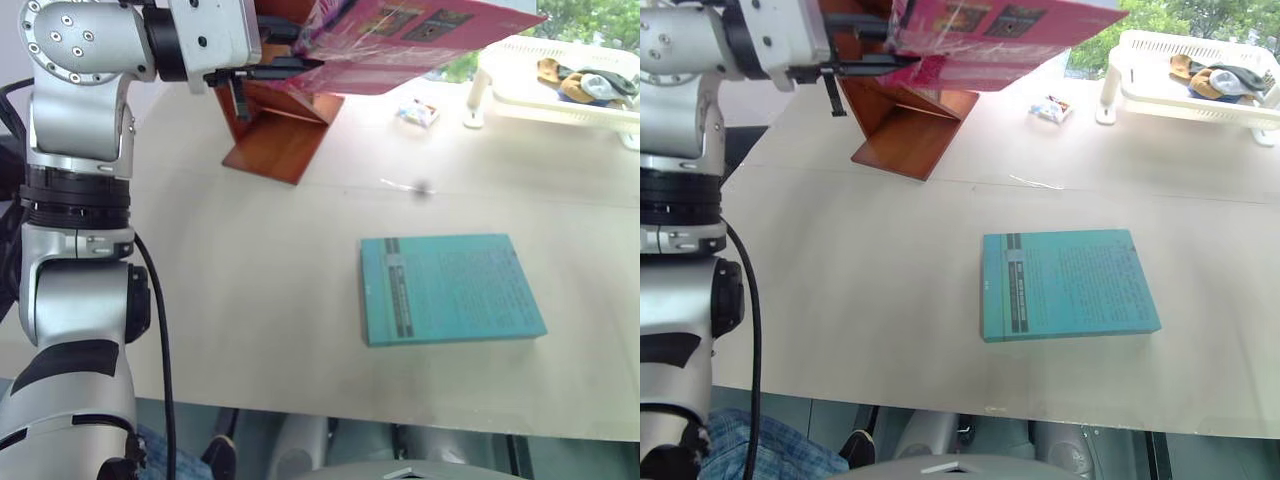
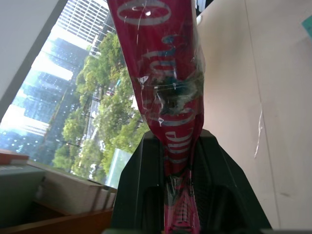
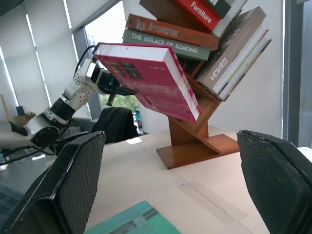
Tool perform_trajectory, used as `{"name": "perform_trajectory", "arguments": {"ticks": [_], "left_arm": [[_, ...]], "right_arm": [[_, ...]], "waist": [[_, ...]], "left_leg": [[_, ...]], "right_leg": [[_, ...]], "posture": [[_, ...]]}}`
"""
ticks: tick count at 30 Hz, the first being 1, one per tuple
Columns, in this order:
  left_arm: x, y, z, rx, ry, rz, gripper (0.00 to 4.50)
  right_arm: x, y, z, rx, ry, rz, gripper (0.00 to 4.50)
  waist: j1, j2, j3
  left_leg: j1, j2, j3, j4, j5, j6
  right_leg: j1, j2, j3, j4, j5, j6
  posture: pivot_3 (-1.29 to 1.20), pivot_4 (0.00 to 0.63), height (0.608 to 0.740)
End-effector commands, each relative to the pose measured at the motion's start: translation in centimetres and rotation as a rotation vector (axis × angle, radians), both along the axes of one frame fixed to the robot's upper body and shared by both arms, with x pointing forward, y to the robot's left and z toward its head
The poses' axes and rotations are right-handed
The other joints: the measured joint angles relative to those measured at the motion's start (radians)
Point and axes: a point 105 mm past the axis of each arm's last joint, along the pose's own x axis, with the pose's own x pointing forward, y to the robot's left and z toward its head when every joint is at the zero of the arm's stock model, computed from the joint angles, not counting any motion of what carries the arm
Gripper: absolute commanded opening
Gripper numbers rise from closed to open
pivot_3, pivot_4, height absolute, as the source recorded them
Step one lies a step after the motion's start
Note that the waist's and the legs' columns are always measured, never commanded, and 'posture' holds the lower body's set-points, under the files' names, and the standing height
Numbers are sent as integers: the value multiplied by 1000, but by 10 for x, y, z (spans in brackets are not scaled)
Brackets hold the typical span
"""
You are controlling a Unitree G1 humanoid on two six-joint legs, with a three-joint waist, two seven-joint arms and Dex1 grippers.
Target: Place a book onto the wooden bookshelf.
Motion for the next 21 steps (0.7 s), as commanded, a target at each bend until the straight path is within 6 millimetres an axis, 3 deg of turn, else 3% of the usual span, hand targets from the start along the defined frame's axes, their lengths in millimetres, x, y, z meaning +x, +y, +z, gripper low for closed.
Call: {"name": "perform_trajectory", "arguments": {"ticks": [1,6,11,17,21], "left_arm": [[-9,13,22,49,-133,41,299],[-4,46,28,190,-233,193,299],[-7,61,31,273,-252,263,299],[10,89,24,373,-281,416,299],[21,98,26,409,-309,489,299]], "right_arm": [[-4,2,6,-46,-32,42,4418],[2,0,3,-36,-22,39,4418],[6,0,2,-39,-10,37,4418],[11,5,3,-30,-9,67,4418],[13,10,2,-11,-5,105,4418]], "waist": [[-1,0,0],[-7,3,2],[-1,4,2],[-4,4,2],[-5,4,3]], "left_leg": [[0,0,0,0,0,0],[0,1,2,0,0,0],[-1,1,3,0,0,0],[-1,1,3,1,0,0],[-3,1,4,1,0,0]], "right_leg": [[0,0,0,0,0,0],[-2,1,3,2,0,0],[-4,1,3,2,0,0],[-4,1,3,4,0,0],[-8,2,4,8,0,0]], "posture": [[0,150,740],[0,150,740],[0,150,740],[0,150,740],[0,150,740]]}}
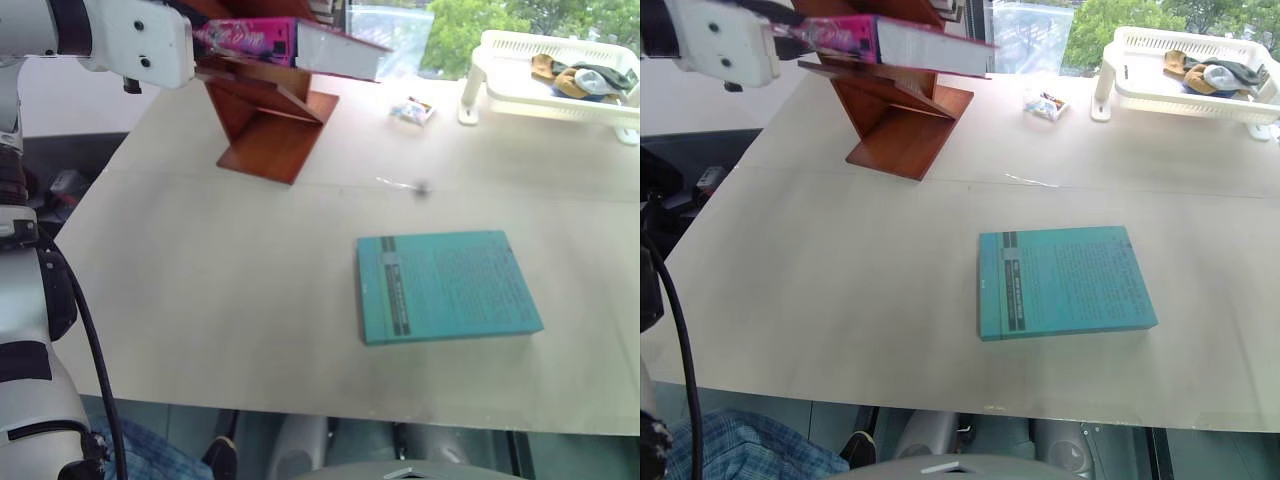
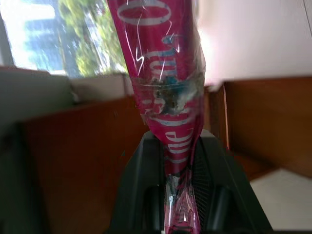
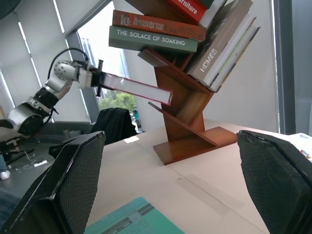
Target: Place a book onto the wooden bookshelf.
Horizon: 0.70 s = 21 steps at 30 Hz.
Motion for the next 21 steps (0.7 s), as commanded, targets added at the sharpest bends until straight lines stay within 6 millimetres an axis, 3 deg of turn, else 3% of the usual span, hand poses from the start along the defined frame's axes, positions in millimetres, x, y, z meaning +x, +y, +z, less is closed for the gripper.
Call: {"name": "perform_trajectory", "arguments": {"ticks": [1,4,10,21], "left_arm": [[0,8,20,19,-101,47,299],[8,15,16,8,-79,87,299],[20,27,10,23,-70,158,299],[32,22,7,35,-55,182,299]], "right_arm": [[-9,8,9,-13,-64,90,4418],[-7,11,8,-16,-66,99,4418],[-3,14,9,-16,-69,110,4418],[-3,18,12,5,-57,150,4418]], "waist": [[0,0,0],[0,0,0],[0,0,0],[0,0,0]], "left_leg": [[-3,0,0,2,0,0],[-16,0,1,7,0,0],[-17,0,1,7,0,0],[-18,0,1,8,0,0]], "right_leg": [[-4,0,1,3,0,0],[-18,0,1,11,0,0],[-21,0,2,11,0,0],[-21,0,1,11,0,0]], "posture": [[0,150,740],[0,150,740],[0,150,740],[0,150,740]]}}
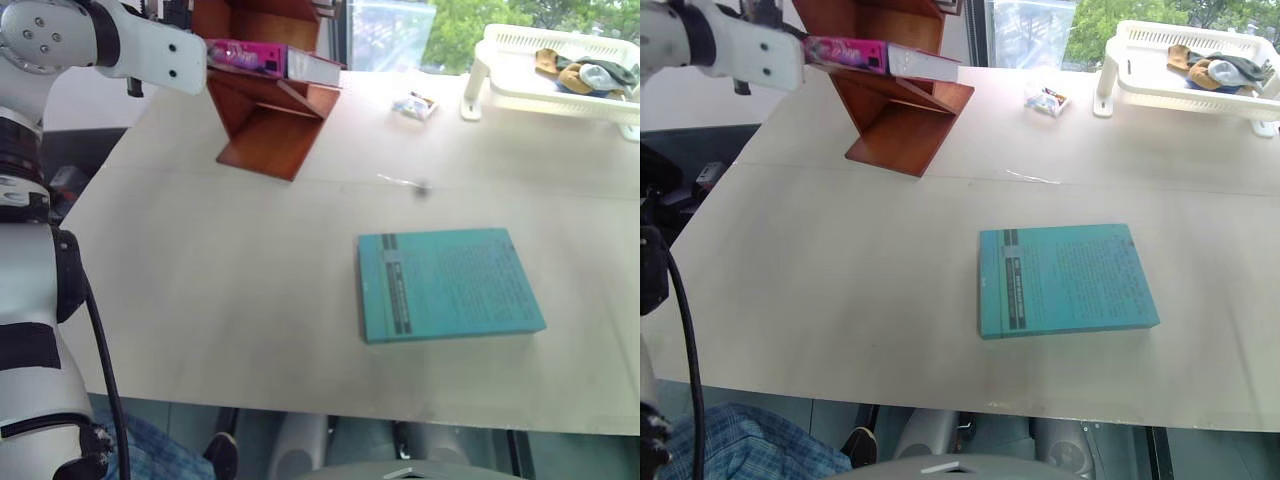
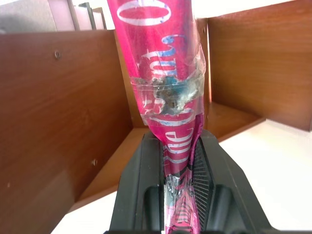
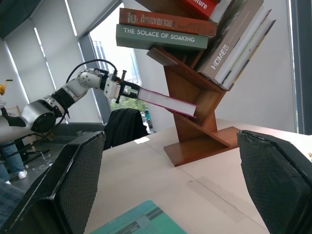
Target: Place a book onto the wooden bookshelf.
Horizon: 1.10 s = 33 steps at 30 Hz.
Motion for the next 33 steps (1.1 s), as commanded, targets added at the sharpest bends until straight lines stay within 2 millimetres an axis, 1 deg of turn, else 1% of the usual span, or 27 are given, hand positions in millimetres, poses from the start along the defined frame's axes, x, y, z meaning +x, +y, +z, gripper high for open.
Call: {"name": "perform_trajectory", "arguments": {"ticks": [1,9,15,20,22,23,25,26,27,28,29,30,31,33], "left_arm": [[-2,6,21,1,-62,37,299],[2,12,14,1,-30,70,299],[5,13,17,15,-59,89,299],[8,13,10,5,-40,86,299],[9,15,8,27,-41,102,299],[9,16,9,30,-45,107,1096],[10,16,12,26,-56,112,1595],[10,16,12,16,-56,116,2156],[11,16,12,11,-56,120,2373],[12,17,12,13,-58,126,2423],[12,18,11,16,-55,133,3045],[12,19,10,16,-51,137,3204],[12,20,9,16,-48,139,3686],[11,23,9,16,-48,148,4382]], "right_arm": [[-11,9,12,-10,-59,108,4418],[-10,19,13,-32,-58,145,4418],[-9,17,12,-35,-56,131,4418],[-9,15,11,-40,-58,115,4418],[-9,14,10,-41,-60,110,4418],[-9,14,9,-43,-59,106,4418],[-9,13,7,-48,-57,100,4418],[-9,13,6,-47,-56,97,4418],[-9,13,6,-47,-56,95,4418],[-9,13,5,-46,-56,93,4418],[-9,12,5,-45,-57,89,4418],[-10,11,6,-45,-58,85,4418],[-10,10,6,-46,-59,82,4418],[-10,10,6,-46,-61,77,4418]], "waist": [[-1,0,0],[-5,0,0],[-6,0,0],[-9,0,0],[-12,0,0],[-14,0,0],[-16,0,0],[-18,0,0],[-18,0,0],[-19,0,0],[-20,0,0],[-21,0,0],[-21,0,0],[-21,0,0]], "left_leg": [[0,0,0,0,0,0],[0,0,0,0,0,0],[0,0,0,1,0,0],[0,0,0,2,0,0],[0,0,0,2,0,0],[0,0,0,2,0,0],[0,0,0,3,0,0],[0,0,0,3,0,0],[0,0,0,3,0,0],[0,0,0,3,0,0],[0,0,0,3,0,0],[0,0,0,3,0,0],[0,0,0,4,0,0],[0,0,0,4,0,0]], "right_leg": [[0,0,0,0,0,0],[0,0,1,1,0,0],[0,0,1,2,0,0],[0,0,1,2,0,0],[0,0,1,3,0,0],[0,0,1,3,0,0],[0,0,1,4,0,0],[0,0,1,4,0,0],[0,0,1,4,0,0],[0,0,1,4,0,0],[0,0,1,4,0,0],[-1,0,1,5,0,0],[0,0,1,5,0,0],[-1,0,1,6,0,0]], "posture": [[0,150,740],[0,150,740],[0,150,740],[0,150,740],[0,150,740],[0,150,740],[0,150,740],[0,150,740],[0,150,740],[0,150,740],[0,150,740],[0,150,740],[0,150,740],[0,150,740]]}}
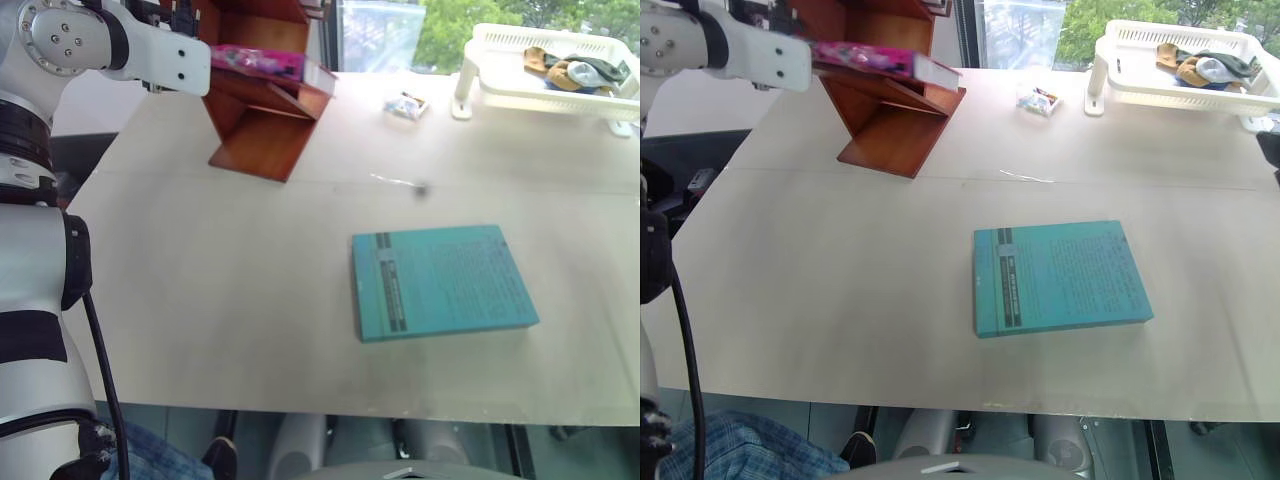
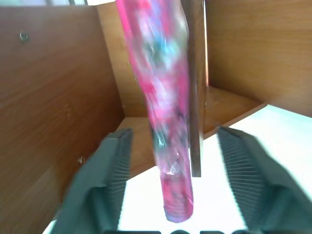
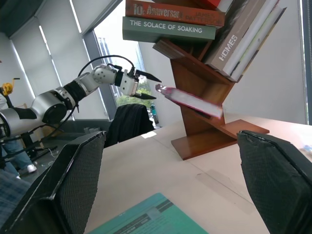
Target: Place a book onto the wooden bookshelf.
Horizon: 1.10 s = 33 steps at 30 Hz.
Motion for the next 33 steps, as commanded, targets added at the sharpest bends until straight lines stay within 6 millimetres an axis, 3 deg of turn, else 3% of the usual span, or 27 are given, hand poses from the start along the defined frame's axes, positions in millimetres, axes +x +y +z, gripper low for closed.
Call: {"name": "perform_trajectory", "arguments": {"ticks": [1,9,13,21,26,29,33], "left_arm": [[-5,10,18,-11,-57,38,4446],[-13,20,24,-68,-71,46,4446],[-26,9,29,-355,-26,-91,4446],[-60,-28,5,-880,241,-351,4446],[-89,-44,-40,-1108,559,-375,4446],[-109,-49,-92,-1144,807,-300,4446],[-121,-46,-159,-1161,979,-144,4446]], "right_arm": [[-13,-2,11,-24,-87,29,4418],[-11,-4,12,-24,-91,20,4418],[-13,-7,12,-20,-87,7,4418],[-16,-8,16,-5,-102,12,4418],[-19,-10,12,4,-90,7,4418],[-22,-13,8,30,-76,2,4418],[-24,-16,-9,22,-11,-26,4418]], "waist": [[0,0,0],[-2,0,0],[-2,0,0],[-2,1,0],[-4,2,-1],[-6,3,-2],[-3,3,-2]], "left_leg": [[0,0,0,1,0,0],[0,0,0,6,0,0],[0,0,0,7,0,0],[1,2,-1,10,0,0],[3,2,-1,10,0,0],[5,3,-1,9,0,0],[7,4,0,9,0,0]], "right_leg": [[0,0,0,1,0,0],[0,0,0,8,0,1],[0,0,0,8,0,0],[0,0,0,10,0,0],[2,0,0,10,0,0],[4,1,1,10,0,0],[5,2,1,10,0,0]], "posture": [[0,150,740],[0,150,740],[0,150,740],[0,150,740],[0,150,740],[0,150,740],[0,150,740]]}}
